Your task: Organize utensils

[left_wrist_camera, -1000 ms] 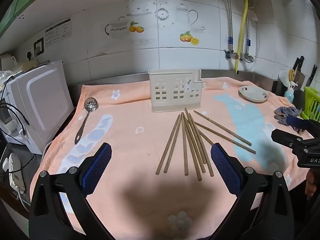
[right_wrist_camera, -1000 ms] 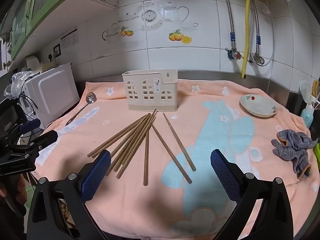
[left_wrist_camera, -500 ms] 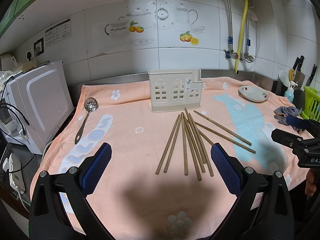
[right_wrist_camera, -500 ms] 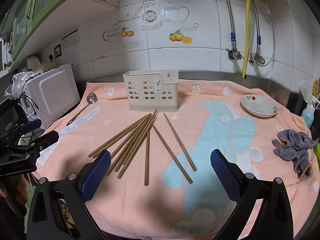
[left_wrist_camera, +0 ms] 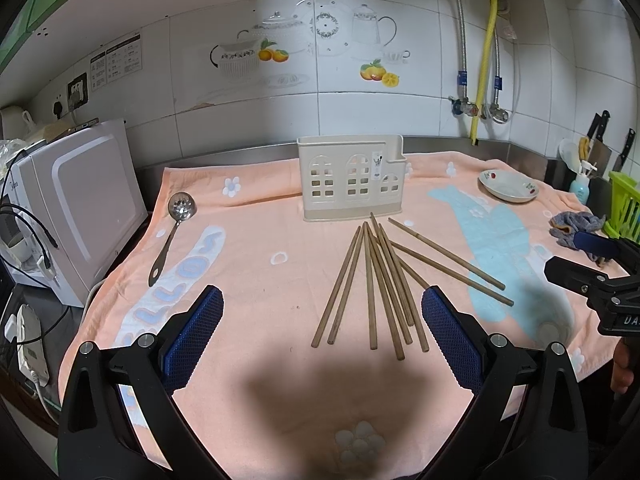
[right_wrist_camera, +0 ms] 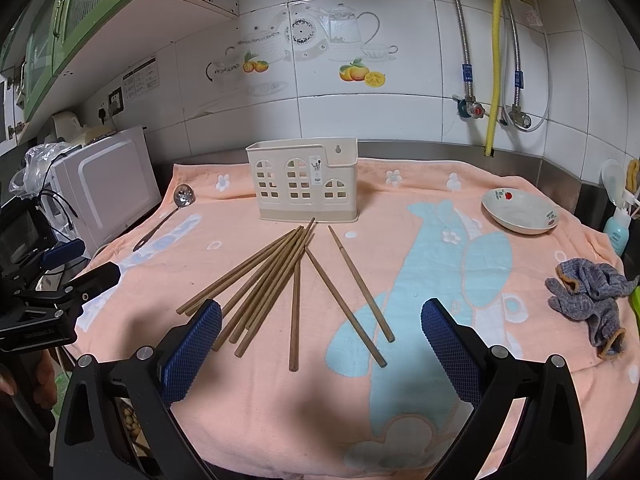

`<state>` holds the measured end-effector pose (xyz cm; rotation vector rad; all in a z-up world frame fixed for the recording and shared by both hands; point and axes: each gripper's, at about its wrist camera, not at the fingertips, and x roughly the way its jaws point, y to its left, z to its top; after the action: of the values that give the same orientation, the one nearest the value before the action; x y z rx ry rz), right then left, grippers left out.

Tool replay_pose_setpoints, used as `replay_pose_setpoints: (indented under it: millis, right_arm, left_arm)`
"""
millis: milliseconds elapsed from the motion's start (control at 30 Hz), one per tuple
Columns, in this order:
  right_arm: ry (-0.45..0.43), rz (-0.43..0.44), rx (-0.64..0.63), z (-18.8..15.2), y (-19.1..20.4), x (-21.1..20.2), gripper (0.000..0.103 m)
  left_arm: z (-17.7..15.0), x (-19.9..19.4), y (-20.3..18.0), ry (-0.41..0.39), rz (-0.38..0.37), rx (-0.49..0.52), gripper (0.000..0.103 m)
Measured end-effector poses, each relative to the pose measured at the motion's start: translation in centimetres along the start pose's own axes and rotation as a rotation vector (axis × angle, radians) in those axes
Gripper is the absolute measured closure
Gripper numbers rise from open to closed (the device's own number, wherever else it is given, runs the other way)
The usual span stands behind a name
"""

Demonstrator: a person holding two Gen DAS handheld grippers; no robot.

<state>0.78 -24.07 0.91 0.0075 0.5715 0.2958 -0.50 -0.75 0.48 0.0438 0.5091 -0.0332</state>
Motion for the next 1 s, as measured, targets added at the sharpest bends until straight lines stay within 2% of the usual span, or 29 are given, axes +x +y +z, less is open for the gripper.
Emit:
replay_pose_setpoints:
  millis: [1000]
  right_arm:
    - [0.019,0.006,0.008,-0.2,-0.5,1.3,0.006]
  left_arm:
    - [0.0,1.8,0.0,0.033,0.011,-0.007,0.005]
